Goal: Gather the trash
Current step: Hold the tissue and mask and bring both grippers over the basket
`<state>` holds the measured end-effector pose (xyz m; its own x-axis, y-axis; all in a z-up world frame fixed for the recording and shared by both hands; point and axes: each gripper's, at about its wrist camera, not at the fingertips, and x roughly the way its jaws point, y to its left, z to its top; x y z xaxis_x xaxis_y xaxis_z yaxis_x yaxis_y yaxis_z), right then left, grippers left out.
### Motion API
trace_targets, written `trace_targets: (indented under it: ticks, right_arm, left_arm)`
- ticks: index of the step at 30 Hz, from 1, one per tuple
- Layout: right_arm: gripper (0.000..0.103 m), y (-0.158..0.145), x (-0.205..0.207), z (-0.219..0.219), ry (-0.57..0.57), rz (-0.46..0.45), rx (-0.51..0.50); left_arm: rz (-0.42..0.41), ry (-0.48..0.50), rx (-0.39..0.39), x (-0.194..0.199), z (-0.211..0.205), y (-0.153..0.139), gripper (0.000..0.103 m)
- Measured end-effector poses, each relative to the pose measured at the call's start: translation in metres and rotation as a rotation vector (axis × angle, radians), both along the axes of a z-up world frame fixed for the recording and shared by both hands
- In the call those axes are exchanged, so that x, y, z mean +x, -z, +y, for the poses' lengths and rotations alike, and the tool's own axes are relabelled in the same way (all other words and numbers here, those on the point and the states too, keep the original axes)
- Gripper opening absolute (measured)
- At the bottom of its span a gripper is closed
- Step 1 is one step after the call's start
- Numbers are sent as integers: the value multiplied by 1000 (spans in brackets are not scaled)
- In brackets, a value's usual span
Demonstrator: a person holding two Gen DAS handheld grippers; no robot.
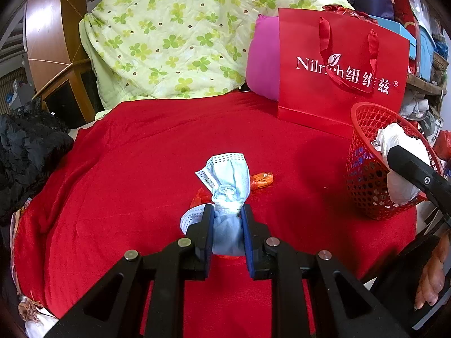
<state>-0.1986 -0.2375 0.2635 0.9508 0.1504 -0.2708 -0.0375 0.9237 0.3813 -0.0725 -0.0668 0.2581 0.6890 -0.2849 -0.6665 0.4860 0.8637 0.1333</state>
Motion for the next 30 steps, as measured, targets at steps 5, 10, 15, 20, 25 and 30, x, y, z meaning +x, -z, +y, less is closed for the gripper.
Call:
trace_targets:
  ticks: [5,10,15,20,25,30]
  right_arm:
    - [43,-1,-1,-3,-4,-8,4]
    - [44,-3,-3,-6,-6,-21,14]
    - [44,-5,-5,-6,-14,-37,14]
    - [44,-5,-7,-9,-11,-49,22]
    - [44,-6,-9,-11,-9,-59,26]
    - [44,-6,-13,-12,-3,-69,31]
  left_arm:
    - [1,1,4,-1,-2,1,20]
    - [1,6,13,-2,-4,2,20]
    - [2,12,22,-3,-9,3,20]
    - [-1,22,28,-5,-13,2,20]
    - [-5,33,31,-8,-17,1,20]
    - [-12,47,33,-11,-21,-3,20]
